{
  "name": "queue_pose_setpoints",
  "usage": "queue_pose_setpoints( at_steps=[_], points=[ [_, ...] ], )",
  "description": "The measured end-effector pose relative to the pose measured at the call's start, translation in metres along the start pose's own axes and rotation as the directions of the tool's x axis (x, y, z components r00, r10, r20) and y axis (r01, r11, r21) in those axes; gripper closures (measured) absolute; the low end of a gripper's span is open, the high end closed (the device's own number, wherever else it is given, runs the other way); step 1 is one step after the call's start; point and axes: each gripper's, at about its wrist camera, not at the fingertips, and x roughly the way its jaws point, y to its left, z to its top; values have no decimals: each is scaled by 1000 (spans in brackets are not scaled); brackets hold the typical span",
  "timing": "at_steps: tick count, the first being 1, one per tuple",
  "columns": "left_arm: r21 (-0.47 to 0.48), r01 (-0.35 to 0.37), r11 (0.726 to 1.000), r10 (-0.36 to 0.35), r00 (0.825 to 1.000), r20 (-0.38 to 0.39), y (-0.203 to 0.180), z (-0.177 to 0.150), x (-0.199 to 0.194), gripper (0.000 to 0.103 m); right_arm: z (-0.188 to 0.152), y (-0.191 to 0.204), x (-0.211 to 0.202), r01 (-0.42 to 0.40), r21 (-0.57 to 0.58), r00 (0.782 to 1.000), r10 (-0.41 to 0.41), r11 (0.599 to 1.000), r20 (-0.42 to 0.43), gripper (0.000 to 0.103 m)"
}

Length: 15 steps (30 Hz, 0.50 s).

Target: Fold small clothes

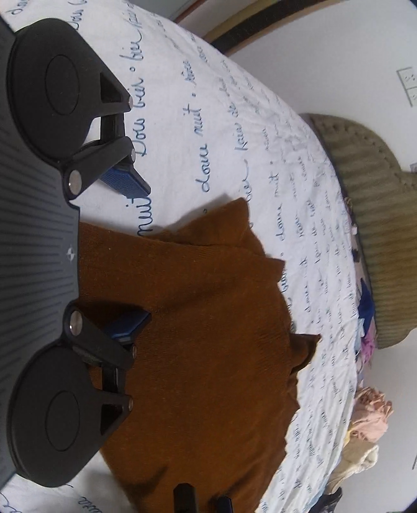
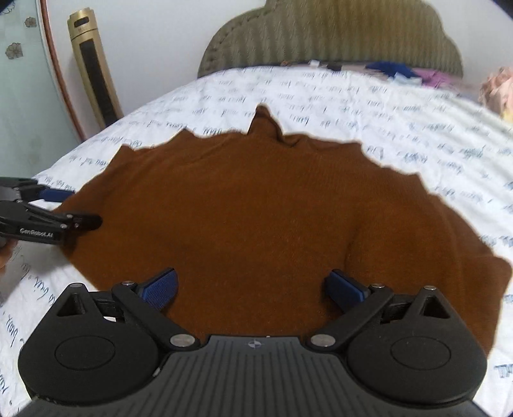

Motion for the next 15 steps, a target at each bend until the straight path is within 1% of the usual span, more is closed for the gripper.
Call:
queue_pose_setpoints(
  at_steps=[3, 5, 8, 10, 15],
  points=[
    [-3, -8, 1000, 8, 1000, 4, -3, 0, -4, 26, 3, 3, -4, -17, 28, 999, 16, 999, 34, 1],
    [-14, -15, 1000, 15, 1000, 0, -2, -2, -6, 26, 1, 6, -1, -6, 17, 1000, 5, 1000, 16, 1],
    [-32, -28, 999, 28, 1000, -1, -1, -5, -8, 26, -6, 10, 7, 23, -5, 999, -23, 1000, -36, 1],
    [-41, -30, 999, 30, 1000, -1, 0, -5, -10, 26, -8, 12, 6, 36, 1, 999, -36, 999, -26, 1],
    [-52, -30, 998, 30, 1000, 3, 1, -4, -16, 26, -4, 12, -1, 34, 51, 999, -34, 998, 9, 0]
  ],
)
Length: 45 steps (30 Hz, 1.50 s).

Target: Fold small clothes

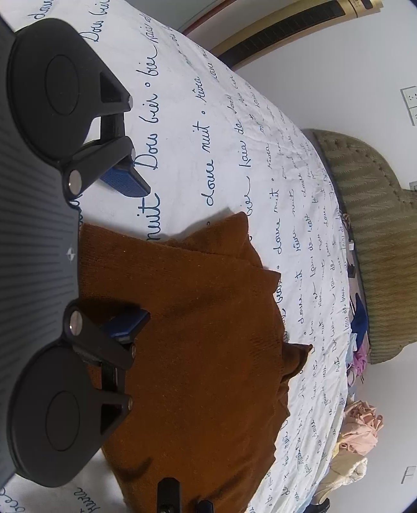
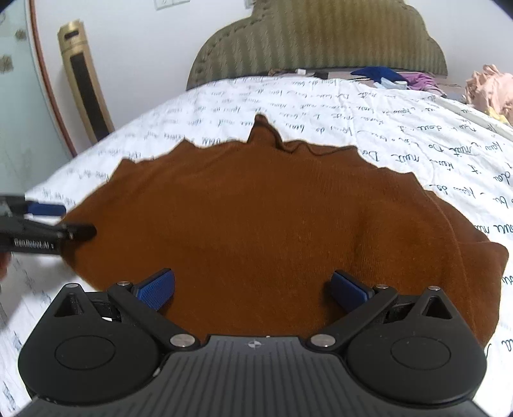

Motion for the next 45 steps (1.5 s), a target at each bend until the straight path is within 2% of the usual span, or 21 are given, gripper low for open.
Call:
queue_pose_setpoints(
  at_steps=[6, 12, 18, 21, 26, 29, 33, 36, 39, 41, 43, 45],
  points=[
    [5, -4, 1000, 4, 1000, 8, -1, 0, -4, 26, -6, 8, 9, 54, -35, 998, -56, 998, -38, 0],
    [-8, 0, 1000, 0, 1000, 5, 3, 3, -4, 26, -4, 18, 4, 70, -43, 997, -71, 997, -10, 0],
    [-9, -8, 1000, 8, 1000, 11, 6, 7, -2, 25, -2, 40, 0, 97, -141, 995, -93, 985, 32, 0],
    [-30, 24, 999, -23, 1000, 15, 12, 13, 0, 25, -1, 54, -6, 126, -205, 991, -113, 971, 74, 0],
    [-134, 106, 985, -109, 994, -14, 39, 31, 13, 25, -3, 79, -17, 185, -282, 974, -138, 941, 177, 0],
    [-185, 146, 972, -154, 987, -33, 54, 41, 26, 25, -3, 90, -19, 152, -272, 977, -103, 950, 185, 0],
    [-254, 237, 938, -251, 968, -26, 67, 48, 46, 25, -10, 108, -11, 75, -300, 992, -42, 951, 117, 0],
    [-332, 316, 889, -339, 941, -11, 77, 51, 63, 25, -24, 135, -1, 62, -415, 996, -33, 908, 78, 0],
    [-380, 387, 840, -430, 902, -32, 82, 55, 82, 25, -40, 161, 15, 140, -542, 990, -101, 829, 101, 0],
    [-408, 403, 819, -456, 889, -39, 84, 58, 92, 25, -46, 174, 25, 206, -599, 978, -146, 774, 147, 0],
    [-453, 427, 782, -498, 866, -43, 88, 60, 104, 25, -47, 185, 32, 282, -640, 959, -183, 715, 218, 0],
    [-506, 454, 733, -543, 839, -34, 92, 63, 117, 25, -45, 192, 45, 360, -665, 932, -224, 654, 283, 0]
  ],
)
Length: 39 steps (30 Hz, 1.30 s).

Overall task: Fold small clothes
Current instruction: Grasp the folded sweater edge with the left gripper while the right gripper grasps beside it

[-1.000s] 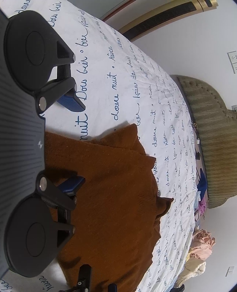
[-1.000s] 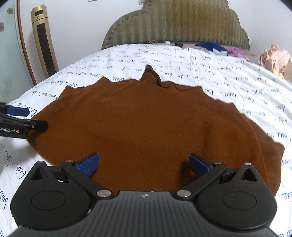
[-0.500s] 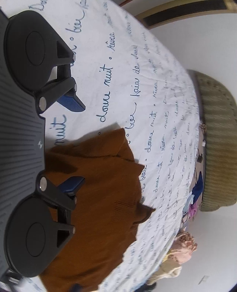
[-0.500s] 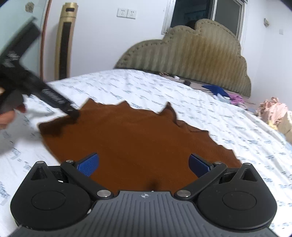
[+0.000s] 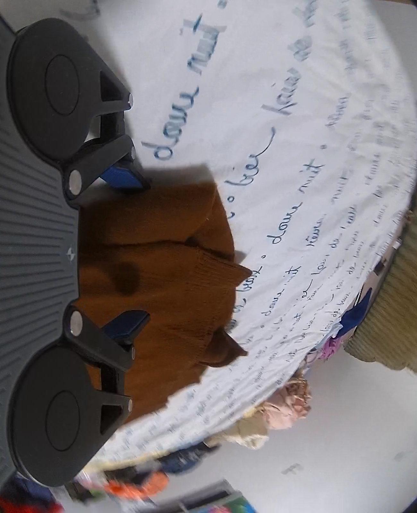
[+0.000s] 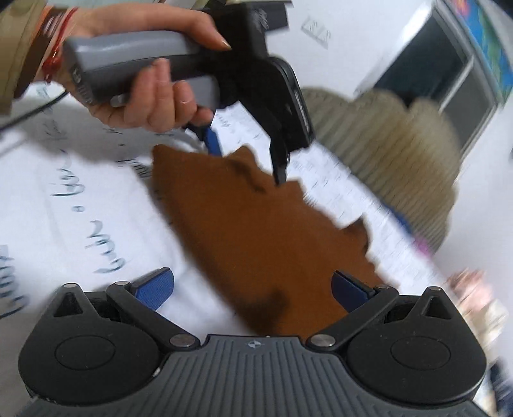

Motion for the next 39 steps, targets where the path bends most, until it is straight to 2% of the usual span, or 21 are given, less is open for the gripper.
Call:
queue_pose_setpoints(
  at_steps=[2, 5, 11, 13, 15, 16, 17, 18, 20, 23, 26, 29, 39],
  points=[
    [-36, 46, 998, -47, 999, -9, 5, 8, 8, 25, 5, 2, 13, 47, -32, 999, -47, 998, 4, 0],
    [-63, 107, 992, -110, 993, -31, 6, 18, 23, 25, 14, 0, 30, 62, -31, 998, -62, 998, -6, 1],
    [-13, 113, 994, -113, 992, -50, -8, 32, 48, 26, 26, -6, 58, 57, -5, 998, -57, 998, -28, 2],
    [-26, 116, 993, -117, 992, -51, -10, 38, 53, 32, 29, -4, 61, 43, -8, 999, -43, 999, -20, 5],
    [-37, 87, 996, -89, 995, -56, -9, 42, 59, 57, 31, -2, 61, 17, -12, 1000, -17, 1000, -12, 19],
    [-41, 69, 997, -71, 996, -56, -9, 43, 61, 63, 32, -1, 62, 6, -15, 1000, -7, 1000, -9, 24],
    [-43, 47, 998, -50, 997, -57, -9, 44, 63, 77, 33, 0, 63, -4, -22, 1000, 3, 1000, -6, 36],
    [-40, 34, 999, -36, 997, -62, -9, 44, 64, 85, 33, 2, 65, -16, -32, 1000, 16, 999, -8, 54],
    [-46, 21, 999, -24, 999, -49, -10, 42, 61, 88, 33, 7, 67, -39, -49, 999, 39, 998, -14, 78],
    [25, -50, 998, 50, 999, -8, -25, 34, 51, 90, 30, 10, 62, -33, -72, 999, 34, 997, 15, 89],
    [106, -139, 985, 136, 990, 30, -50, 28, 41, 90, 27, 3, 54, -51, -57, 998, 53, 997, 34, 91],
    [162, -201, 966, 192, 979, 68, -74, 26, 32, 90, 24, -13, 47, -56, -29, 997, 58, 998, 56, 92],
    [270, -283, 920, 252, 957, 143, -138, 17, 15, 90, 2, -65, 14, -26, 120, 995, 14, 992, 95, 92]
  ],
)
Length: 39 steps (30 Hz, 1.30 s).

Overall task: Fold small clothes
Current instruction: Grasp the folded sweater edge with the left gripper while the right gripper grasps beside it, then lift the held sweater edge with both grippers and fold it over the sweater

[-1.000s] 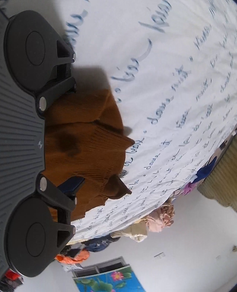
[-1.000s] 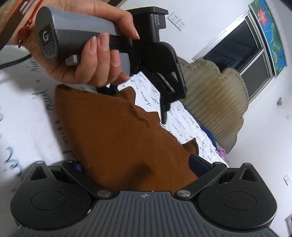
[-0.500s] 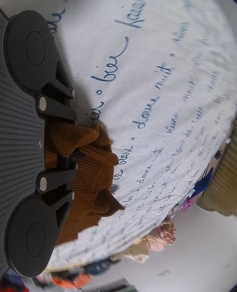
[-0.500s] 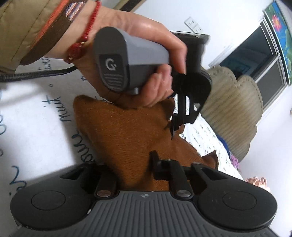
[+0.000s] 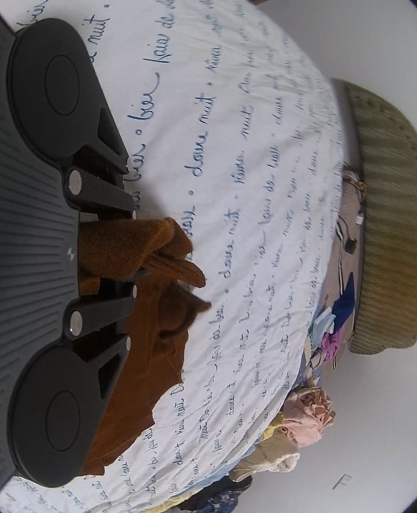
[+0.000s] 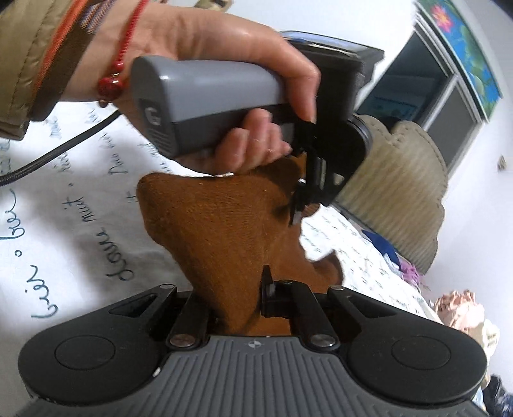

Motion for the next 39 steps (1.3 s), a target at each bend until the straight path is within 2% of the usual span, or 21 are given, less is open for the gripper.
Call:
queue_pose_setpoints(
  at_steps=[9, 23, 39],
  points=[
    [24, -18, 1000, 17, 1000, 26, -38, 4, -11, 90, -25, -25, -31, 15, 105, 1000, -16, 994, 10, 93],
    [122, -42, 992, 35, 997, 64, -107, 3, -18, 90, -56, -61, -65, 51, 223, 999, -54, 974, 8, 94],
    [250, -36, 968, 27, 999, 38, -200, -9, 16, 90, -101, -106, -85, 94, 373, 996, -85, 923, -40, 94]
  ],
)
